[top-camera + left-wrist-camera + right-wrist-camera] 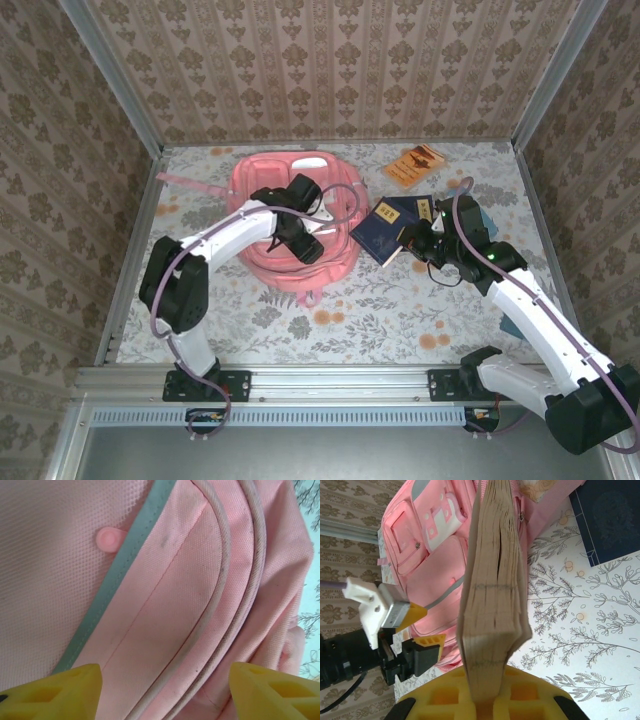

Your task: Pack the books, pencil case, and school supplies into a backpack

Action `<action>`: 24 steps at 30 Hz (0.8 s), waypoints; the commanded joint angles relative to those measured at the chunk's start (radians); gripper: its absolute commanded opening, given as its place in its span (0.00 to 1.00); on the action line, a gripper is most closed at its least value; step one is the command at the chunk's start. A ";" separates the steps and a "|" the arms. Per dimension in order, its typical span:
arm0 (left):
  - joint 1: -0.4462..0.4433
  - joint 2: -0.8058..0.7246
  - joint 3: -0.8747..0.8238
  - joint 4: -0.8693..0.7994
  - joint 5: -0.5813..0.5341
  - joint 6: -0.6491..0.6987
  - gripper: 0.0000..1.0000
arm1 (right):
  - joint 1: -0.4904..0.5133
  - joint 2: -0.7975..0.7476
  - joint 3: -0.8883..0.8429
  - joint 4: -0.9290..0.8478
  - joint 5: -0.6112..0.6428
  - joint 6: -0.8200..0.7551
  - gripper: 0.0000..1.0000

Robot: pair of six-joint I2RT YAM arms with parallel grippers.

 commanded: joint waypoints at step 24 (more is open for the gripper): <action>-0.011 0.108 0.117 -0.004 -0.210 0.203 0.26 | -0.005 0.063 0.077 -0.015 0.028 -0.030 0.07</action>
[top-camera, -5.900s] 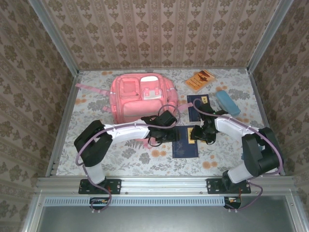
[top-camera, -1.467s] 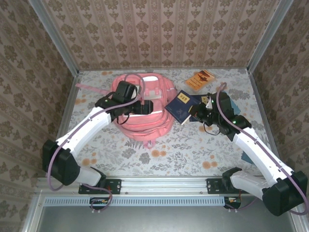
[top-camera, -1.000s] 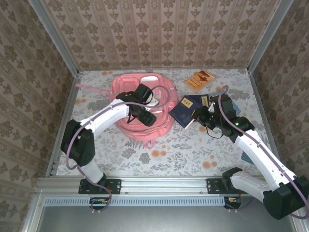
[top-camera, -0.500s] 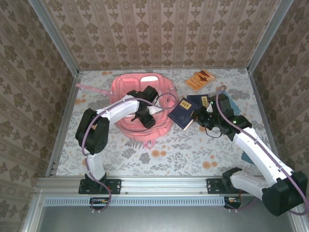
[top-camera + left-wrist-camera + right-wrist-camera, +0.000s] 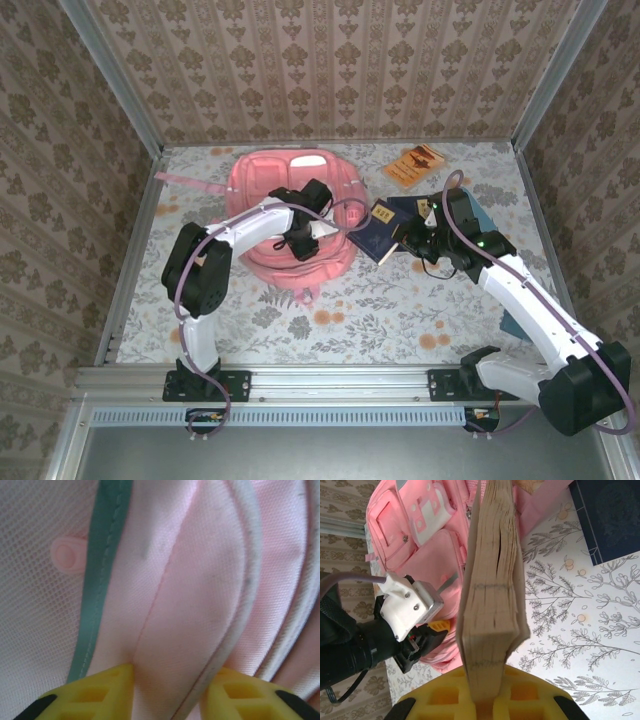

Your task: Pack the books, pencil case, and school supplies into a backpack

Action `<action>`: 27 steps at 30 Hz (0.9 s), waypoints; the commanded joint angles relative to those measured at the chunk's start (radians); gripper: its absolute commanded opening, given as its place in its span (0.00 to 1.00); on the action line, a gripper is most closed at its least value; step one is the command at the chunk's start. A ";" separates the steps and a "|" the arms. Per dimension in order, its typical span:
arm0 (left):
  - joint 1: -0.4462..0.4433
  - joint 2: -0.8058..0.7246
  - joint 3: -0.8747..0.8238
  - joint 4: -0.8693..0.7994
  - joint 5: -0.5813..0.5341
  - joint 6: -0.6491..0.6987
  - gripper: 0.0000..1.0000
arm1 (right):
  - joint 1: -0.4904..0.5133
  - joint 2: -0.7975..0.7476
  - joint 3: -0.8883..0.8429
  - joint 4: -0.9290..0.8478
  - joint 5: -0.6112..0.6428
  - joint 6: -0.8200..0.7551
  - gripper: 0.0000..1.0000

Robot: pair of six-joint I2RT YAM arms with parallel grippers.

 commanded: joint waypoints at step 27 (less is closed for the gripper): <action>-0.135 -0.197 0.201 0.503 -0.460 -0.049 0.07 | -0.013 -0.161 -0.187 0.308 -0.261 0.081 0.08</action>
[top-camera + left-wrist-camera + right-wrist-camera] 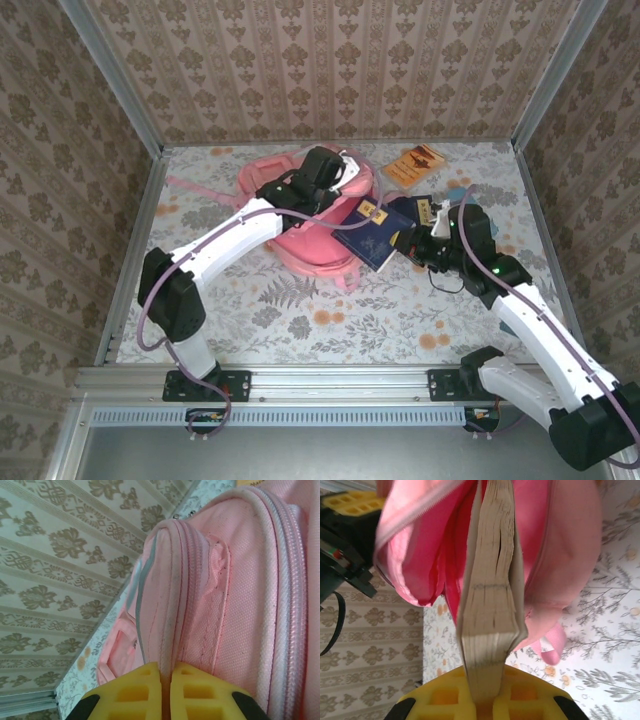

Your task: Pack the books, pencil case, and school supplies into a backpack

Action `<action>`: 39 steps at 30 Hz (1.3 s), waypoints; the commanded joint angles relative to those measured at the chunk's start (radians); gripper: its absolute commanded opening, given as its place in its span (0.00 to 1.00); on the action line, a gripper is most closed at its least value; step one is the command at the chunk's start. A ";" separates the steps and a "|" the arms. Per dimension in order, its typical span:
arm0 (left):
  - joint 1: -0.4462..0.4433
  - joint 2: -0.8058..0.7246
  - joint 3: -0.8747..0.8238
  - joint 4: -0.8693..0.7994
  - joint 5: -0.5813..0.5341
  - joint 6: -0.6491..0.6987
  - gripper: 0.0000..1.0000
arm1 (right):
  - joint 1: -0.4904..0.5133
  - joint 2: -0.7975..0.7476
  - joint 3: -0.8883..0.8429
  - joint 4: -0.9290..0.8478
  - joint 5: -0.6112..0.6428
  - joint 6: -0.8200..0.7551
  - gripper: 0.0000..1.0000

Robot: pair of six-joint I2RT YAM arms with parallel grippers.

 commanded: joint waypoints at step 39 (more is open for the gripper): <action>0.011 0.026 0.249 -0.056 0.074 -0.270 0.01 | 0.177 0.986 0.316 0.966 0.344 0.547 0.08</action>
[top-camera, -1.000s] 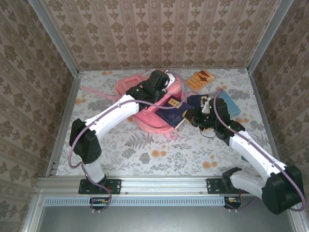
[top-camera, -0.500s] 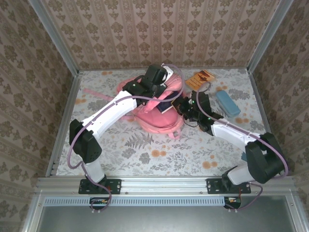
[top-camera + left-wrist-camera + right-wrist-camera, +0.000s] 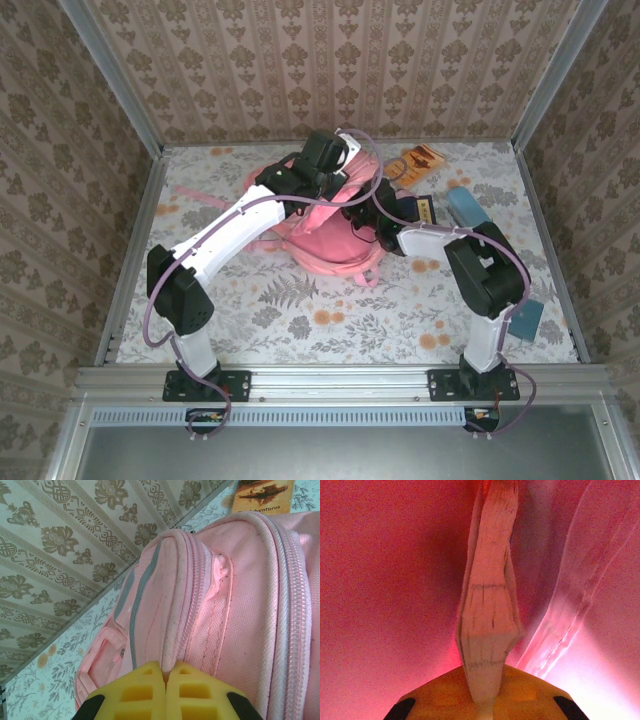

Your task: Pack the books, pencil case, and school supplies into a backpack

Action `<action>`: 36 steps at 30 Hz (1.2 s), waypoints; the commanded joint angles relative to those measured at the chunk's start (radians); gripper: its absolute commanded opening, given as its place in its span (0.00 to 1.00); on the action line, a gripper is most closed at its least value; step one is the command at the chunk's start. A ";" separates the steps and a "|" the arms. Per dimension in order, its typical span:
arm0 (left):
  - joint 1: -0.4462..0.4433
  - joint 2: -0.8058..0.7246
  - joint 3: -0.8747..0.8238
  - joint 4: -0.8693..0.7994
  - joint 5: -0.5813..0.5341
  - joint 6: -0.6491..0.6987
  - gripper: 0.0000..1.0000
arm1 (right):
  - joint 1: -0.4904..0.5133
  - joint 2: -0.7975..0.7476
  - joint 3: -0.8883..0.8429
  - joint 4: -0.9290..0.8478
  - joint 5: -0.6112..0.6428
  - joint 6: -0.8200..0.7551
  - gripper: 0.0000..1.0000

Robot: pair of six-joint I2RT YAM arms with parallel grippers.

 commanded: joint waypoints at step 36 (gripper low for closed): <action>0.073 -0.069 -0.076 0.081 -0.128 -0.072 0.00 | -0.029 -0.374 -0.124 -0.462 -0.223 0.007 0.27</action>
